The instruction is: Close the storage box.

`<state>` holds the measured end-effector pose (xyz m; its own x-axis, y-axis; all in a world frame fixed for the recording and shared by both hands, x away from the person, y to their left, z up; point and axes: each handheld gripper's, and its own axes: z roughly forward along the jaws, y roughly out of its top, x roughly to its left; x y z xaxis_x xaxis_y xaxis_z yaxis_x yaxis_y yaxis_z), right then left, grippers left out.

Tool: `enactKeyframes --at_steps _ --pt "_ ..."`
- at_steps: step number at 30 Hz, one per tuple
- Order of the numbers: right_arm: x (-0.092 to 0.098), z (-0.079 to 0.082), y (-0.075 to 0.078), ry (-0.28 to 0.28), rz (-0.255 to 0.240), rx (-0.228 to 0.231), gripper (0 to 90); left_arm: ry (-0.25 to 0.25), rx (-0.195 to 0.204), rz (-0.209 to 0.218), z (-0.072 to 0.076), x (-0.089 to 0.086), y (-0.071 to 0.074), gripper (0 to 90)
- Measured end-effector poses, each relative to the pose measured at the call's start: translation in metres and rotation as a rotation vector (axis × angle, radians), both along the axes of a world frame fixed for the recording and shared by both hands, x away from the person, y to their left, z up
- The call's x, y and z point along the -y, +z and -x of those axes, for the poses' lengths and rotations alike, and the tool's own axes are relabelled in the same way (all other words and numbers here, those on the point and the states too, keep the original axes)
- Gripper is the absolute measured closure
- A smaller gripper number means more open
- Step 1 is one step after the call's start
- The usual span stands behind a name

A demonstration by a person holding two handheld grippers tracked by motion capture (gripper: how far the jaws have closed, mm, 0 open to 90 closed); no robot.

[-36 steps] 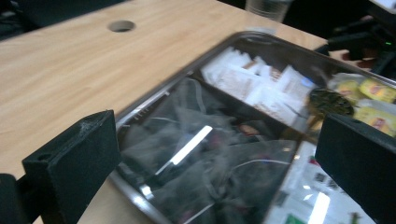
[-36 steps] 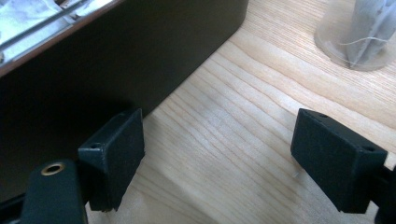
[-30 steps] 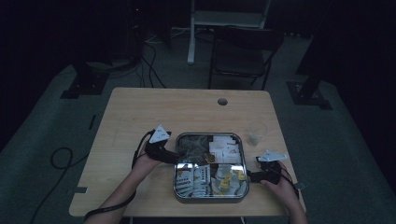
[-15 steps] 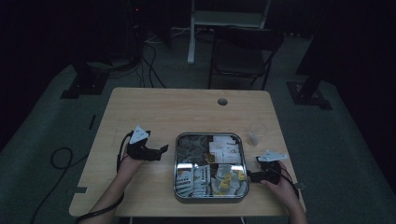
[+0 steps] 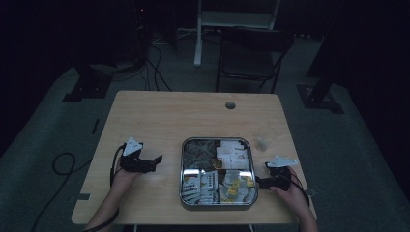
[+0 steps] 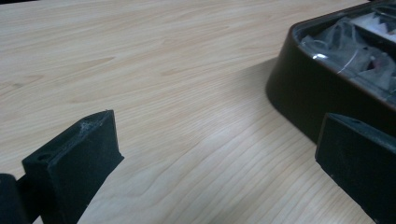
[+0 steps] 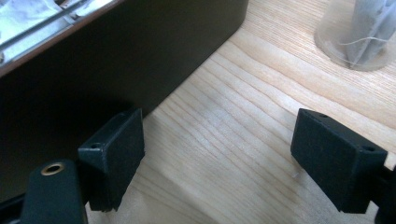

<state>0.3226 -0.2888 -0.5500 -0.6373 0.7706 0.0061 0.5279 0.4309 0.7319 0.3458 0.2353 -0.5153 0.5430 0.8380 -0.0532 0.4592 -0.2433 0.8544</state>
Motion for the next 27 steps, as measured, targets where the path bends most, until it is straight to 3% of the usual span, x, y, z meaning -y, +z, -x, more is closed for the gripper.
enactKeyframes --at_steps 4,19,24,26,27 --pt "0.0 0.0 0.0 0.0 0.0 0.0 16.9 0.037 -0.009 0.0 0.005 -0.008 -0.004 0.3" --pt "0.0 0.0 0.0 0.0 0.0 0.0 16.9 0.095 -0.025 -0.002 0.022 -0.027 -0.014 0.3" --pt "0.0 0.0 0.0 -0.001 0.0 -0.001 16.9 0.15 -0.035 0.029 0.03 -0.035 -0.016 0.3" --pt "0.0 0.0 0.0 0.0 0.0 0.0 16.9 0.15 -0.035 0.029 0.03 -0.035 -0.016 0.4" --pt "0.0 0.0 0.0 0.0 0.0 0.0 16.9 0.175 -0.032 0.005 0.035 -0.041 -0.015 0.3"
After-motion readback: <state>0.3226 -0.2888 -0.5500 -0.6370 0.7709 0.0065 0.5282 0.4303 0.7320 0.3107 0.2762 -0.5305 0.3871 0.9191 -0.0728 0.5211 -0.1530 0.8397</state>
